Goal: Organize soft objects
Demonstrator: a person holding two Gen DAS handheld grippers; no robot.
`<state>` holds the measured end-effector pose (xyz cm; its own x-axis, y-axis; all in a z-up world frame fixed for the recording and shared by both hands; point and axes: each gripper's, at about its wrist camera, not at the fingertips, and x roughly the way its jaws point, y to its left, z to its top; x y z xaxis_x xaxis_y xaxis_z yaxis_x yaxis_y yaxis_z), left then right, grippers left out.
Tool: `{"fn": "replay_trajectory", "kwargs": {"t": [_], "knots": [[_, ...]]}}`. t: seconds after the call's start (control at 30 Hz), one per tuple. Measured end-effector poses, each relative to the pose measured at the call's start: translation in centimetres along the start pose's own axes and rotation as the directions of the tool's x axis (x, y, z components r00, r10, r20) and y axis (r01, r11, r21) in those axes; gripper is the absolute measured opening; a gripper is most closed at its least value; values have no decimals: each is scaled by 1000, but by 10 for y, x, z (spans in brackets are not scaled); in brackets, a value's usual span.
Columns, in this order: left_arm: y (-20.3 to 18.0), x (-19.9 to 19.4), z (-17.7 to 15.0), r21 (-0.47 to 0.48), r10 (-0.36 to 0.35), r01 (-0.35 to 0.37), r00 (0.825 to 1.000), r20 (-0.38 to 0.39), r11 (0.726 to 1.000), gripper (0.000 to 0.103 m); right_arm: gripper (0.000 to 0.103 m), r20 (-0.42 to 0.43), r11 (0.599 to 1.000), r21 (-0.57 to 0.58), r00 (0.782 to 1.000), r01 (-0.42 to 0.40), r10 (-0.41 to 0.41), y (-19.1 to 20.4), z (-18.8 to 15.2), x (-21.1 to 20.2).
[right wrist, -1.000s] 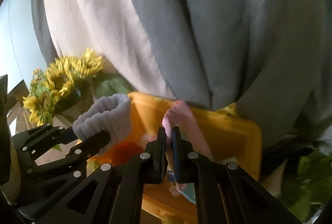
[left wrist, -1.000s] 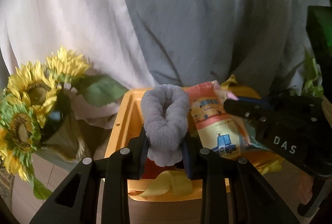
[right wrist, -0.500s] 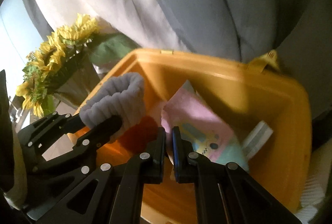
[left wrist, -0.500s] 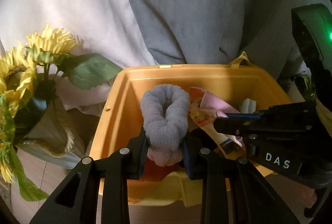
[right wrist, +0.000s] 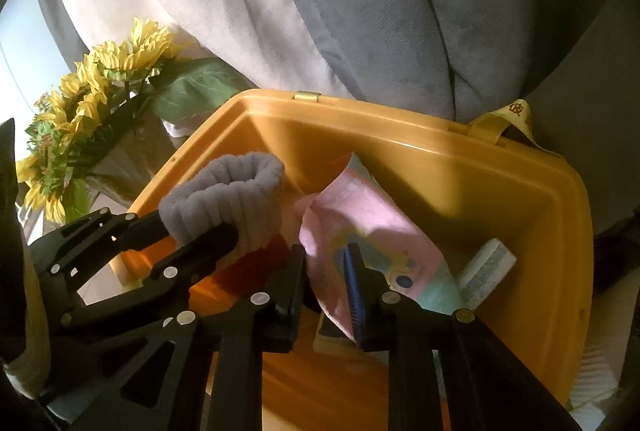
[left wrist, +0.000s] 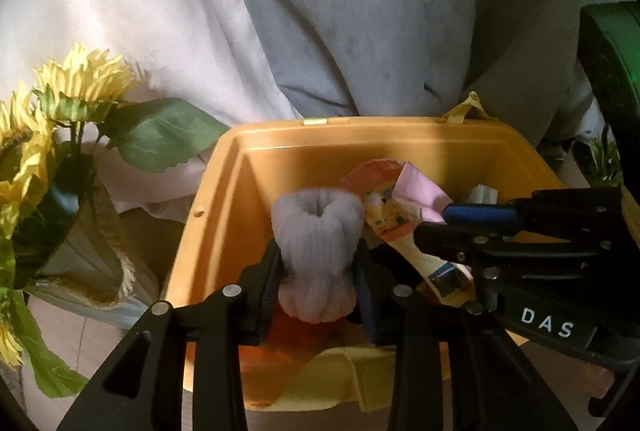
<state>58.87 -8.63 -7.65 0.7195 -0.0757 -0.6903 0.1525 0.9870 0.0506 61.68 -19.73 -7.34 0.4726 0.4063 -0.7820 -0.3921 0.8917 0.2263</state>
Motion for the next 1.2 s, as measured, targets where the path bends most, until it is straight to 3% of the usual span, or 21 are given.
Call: {"fn": "replay_trajectory", "kwargs": {"t": [0.37, 0.63, 0.97, 1.2], "knots": [[0, -38, 0, 17, 29, -30, 997, 68, 999, 52, 41, 84, 999, 14, 995, 44, -45, 6, -5, -36], [1, -85, -7, 10, 61, -64, 985, 160, 998, 60, 42, 148, 996, 42, 985, 80, -85, 20, -13, -66], [8, -171, -40, 11, 66, -71, 961, 269, 997, 66, 60, 253, 958, 106, 924, 268, -287, 64, -61, -143], [11, -237, -75, 44, 55, -74, 936, 347, 996, 70, 67, 298, 931, 176, 884, 320, -361, 94, -113, -196]]}}
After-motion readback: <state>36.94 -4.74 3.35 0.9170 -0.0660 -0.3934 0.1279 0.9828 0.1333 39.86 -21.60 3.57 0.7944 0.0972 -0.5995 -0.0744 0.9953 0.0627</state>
